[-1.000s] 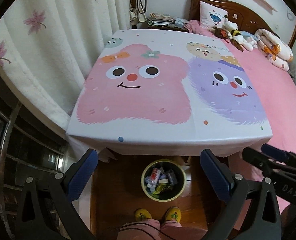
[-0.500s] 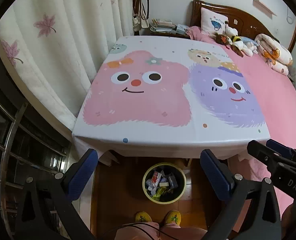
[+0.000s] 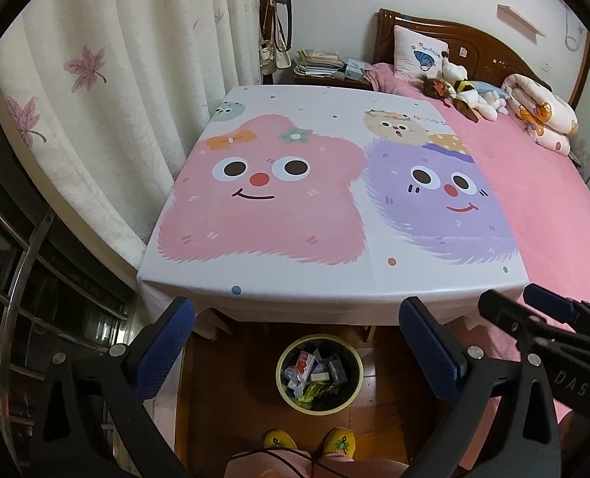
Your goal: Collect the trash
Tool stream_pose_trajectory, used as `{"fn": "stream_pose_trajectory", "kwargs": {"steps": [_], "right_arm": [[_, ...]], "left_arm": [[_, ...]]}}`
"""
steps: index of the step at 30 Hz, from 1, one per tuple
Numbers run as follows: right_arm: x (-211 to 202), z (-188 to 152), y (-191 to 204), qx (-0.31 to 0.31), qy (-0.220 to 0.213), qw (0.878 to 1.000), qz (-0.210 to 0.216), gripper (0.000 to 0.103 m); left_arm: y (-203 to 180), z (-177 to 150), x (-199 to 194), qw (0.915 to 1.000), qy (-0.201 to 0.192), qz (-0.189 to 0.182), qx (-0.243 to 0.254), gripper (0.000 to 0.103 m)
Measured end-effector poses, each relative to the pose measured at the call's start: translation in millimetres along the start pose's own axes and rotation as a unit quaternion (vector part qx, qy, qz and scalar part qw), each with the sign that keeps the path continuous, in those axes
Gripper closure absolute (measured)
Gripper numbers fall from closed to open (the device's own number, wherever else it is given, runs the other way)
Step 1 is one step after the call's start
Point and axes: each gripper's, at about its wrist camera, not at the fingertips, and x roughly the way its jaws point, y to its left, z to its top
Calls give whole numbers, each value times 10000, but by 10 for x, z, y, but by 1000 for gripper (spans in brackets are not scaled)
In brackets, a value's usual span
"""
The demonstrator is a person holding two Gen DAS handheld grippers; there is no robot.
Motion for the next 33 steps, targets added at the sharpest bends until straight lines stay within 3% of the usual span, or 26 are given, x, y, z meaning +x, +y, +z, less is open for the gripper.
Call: {"fn": "stream_pose_trajectory", "kwargs": {"steps": [33], "right_arm": [[108, 87, -22, -70, 81, 9999, 34, 29]], "left_arm": [[-109, 101, 104, 10000, 56, -43, 47, 1]]}}
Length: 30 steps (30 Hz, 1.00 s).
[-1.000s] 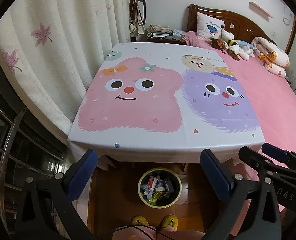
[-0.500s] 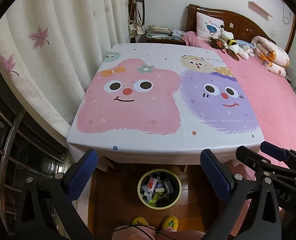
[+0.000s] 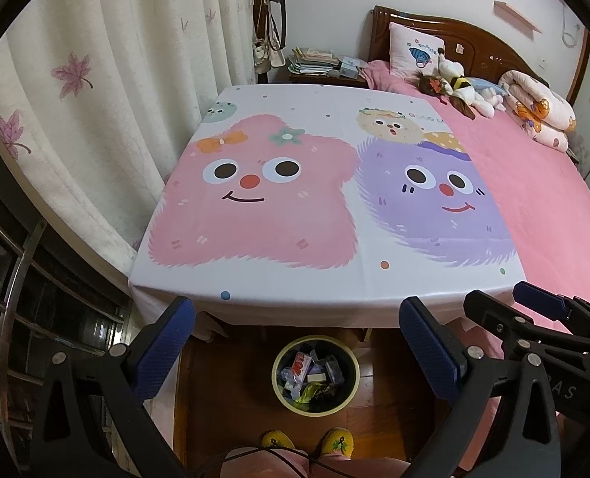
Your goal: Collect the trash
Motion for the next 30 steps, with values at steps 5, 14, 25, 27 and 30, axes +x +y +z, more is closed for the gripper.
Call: {"fn": "stream_pose_trajectory", "kwargs": {"steps": [5, 14, 25, 27, 30], "right_arm": [[54, -4, -19, 19, 44, 10000, 8, 29], [101, 6, -4, 11, 81, 10000, 29, 29], [148, 18, 1, 13, 123, 9999, 38, 29], [159, 17, -2, 9, 135, 9999, 41, 29], [190, 28, -23, -7, 157, 9999, 60, 29]], "left_arm": [[20, 16, 34, 10000, 41, -32, 22, 1], [63, 6, 48, 10000, 75, -35, 2, 1], [77, 8, 58, 9999, 121, -27, 10, 1], [76, 11, 58, 9999, 114, -27, 9, 1], [78, 11, 59, 9999, 116, -29, 6, 1]]}}
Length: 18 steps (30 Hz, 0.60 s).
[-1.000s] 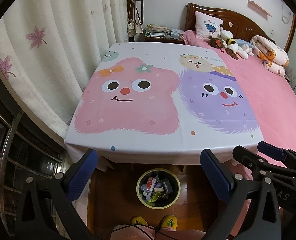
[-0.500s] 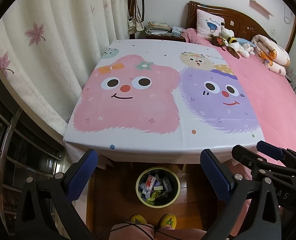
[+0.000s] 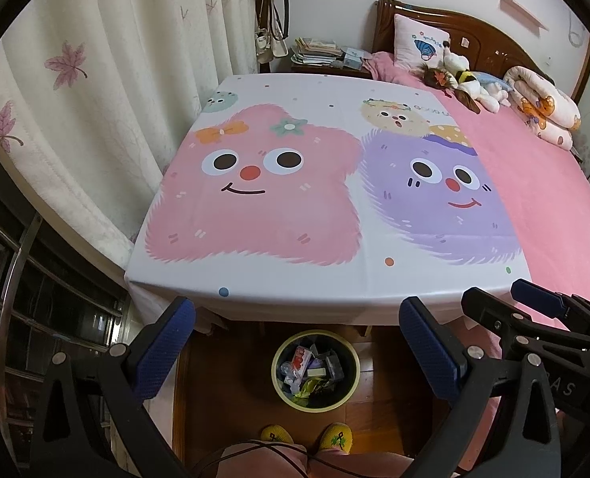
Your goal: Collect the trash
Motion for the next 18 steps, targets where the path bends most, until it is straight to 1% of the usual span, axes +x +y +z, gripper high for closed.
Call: {"fn": "stream_pose_trajectory", "kwargs": {"steps": [18], "right_arm": [[53, 39, -32, -13, 68, 10000, 43, 29]], "left_arm": [[25, -43, 49, 10000, 86, 27, 34, 1]]}}
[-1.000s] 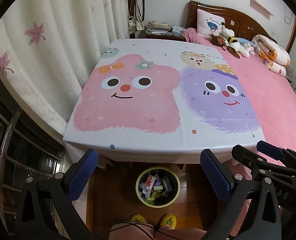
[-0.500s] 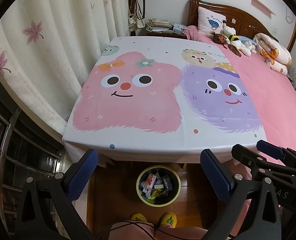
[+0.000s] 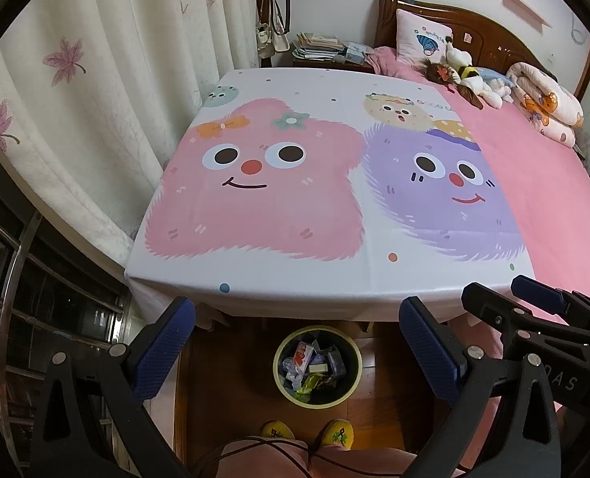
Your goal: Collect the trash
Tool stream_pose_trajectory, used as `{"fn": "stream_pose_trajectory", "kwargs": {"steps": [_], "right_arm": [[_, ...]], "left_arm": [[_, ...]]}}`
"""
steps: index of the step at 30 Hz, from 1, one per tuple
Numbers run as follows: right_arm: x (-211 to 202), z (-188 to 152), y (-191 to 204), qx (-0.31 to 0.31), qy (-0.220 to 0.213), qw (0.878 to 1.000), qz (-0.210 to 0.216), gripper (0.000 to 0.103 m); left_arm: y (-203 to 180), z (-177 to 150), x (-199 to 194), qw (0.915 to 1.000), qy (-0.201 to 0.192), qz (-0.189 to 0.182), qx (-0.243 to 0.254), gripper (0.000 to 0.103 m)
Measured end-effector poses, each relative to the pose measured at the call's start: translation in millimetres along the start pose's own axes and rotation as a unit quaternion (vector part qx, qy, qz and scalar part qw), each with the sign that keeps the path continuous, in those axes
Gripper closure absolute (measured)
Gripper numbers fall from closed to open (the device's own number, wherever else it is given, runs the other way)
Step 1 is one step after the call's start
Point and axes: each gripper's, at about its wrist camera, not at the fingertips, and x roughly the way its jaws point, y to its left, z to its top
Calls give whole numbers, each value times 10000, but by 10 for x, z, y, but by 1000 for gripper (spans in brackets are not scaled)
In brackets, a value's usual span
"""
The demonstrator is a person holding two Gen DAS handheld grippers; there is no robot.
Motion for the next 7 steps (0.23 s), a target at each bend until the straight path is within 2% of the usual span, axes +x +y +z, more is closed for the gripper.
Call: {"fn": "stream_pose_trajectory", "kwargs": {"steps": [7], "right_arm": [[8, -13, 9, 2, 23, 10000, -6, 29]], "left_arm": [[20, -31, 10, 10000, 40, -9, 0, 1]]}}
